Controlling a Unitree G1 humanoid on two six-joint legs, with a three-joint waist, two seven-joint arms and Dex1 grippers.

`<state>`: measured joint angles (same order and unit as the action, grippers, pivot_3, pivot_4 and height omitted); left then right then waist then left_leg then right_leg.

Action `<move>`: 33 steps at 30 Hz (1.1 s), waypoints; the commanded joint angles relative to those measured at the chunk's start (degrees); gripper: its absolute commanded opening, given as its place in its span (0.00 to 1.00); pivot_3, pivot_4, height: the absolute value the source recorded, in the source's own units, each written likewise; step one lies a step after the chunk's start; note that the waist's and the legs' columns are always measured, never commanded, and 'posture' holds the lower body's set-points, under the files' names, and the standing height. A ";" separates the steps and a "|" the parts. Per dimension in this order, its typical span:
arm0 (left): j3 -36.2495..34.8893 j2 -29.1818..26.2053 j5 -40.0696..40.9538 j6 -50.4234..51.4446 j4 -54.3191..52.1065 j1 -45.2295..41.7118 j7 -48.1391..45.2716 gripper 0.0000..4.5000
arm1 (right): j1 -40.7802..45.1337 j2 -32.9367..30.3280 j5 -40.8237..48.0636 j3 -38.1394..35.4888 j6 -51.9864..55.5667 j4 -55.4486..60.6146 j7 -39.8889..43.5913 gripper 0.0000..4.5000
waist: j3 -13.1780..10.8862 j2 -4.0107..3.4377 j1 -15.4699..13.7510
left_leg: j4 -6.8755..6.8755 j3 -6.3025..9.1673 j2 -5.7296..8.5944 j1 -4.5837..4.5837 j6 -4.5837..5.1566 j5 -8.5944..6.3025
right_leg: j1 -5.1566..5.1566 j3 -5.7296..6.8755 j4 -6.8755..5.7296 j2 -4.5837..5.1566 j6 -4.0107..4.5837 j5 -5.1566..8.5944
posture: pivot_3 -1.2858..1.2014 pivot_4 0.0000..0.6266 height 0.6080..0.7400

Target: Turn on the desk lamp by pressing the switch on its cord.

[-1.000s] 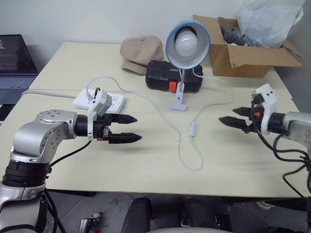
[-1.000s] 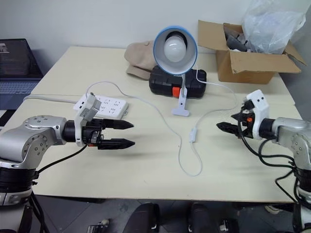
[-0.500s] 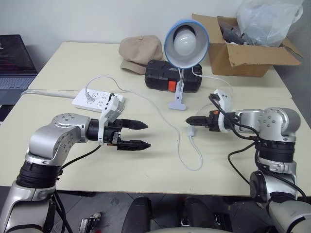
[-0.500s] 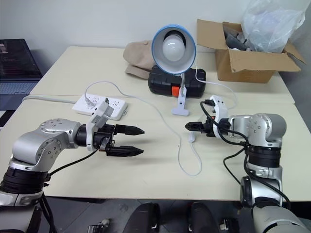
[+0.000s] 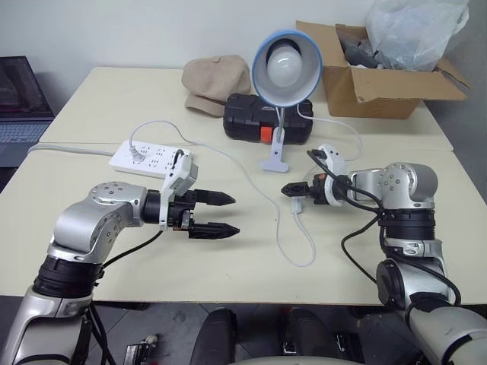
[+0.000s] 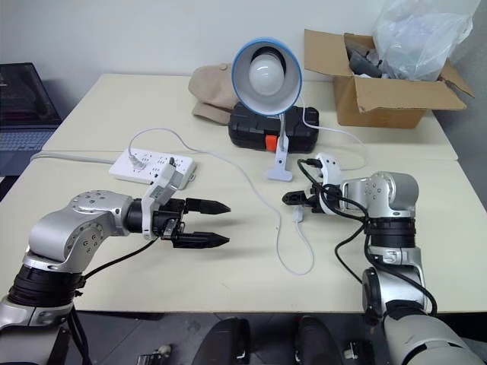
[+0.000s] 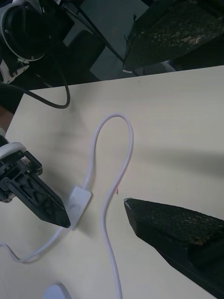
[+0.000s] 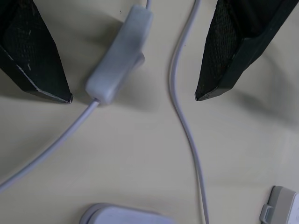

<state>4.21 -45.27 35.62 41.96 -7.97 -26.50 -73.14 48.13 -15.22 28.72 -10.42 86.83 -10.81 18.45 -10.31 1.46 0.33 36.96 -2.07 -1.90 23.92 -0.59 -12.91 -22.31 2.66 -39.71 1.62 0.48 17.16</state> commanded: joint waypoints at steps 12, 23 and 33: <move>-0.78 1.23 0.19 -1.88 -1.61 0.42 1.25 1.00 | 1.46 -0.13 -1.10 0.06 -2.06 -3.10 0.51 0.48 | 0.00 0.00 0.01 | -0.01 -0.03 -0.01 0.00 0.00 0.00 | -0.01 -0.03 0.01 0.00 0.00 0.00 | 0.52 0.24 1.00; -1.31 0.99 0.27 -1.44 -1.62 -0.06 1.91 1.00 | 1.94 0.28 1.75 -5.28 -1.29 -3.67 1.76 0.08 | 0.00 0.00 -0.01 | -0.01 -0.04 0.00 0.01 0.01 0.00 | -0.01 -0.03 0.02 -0.01 0.00 0.00 | 0.52 0.24 1.00; -5.46 5.48 7.01 6.90 2.10 -6.40 7.35 1.00 | -1.82 10.74 11.53 -21.14 -5.54 12.40 -0.71 0.08 | 0.00 0.00 -0.05 | -0.04 -0.01 -0.05 0.02 0.01 0.00 | -0.02 -0.01 0.03 -0.03 -0.01 0.00 | 0.52 0.24 1.00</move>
<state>1.23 -40.13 40.02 47.22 -5.65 -31.47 -66.95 45.85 -4.72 36.91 -29.47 82.37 -2.59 17.33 -10.31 1.46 0.28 36.93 -2.08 -1.95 23.94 -0.58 -12.91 -22.33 2.65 -39.68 1.58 0.47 17.16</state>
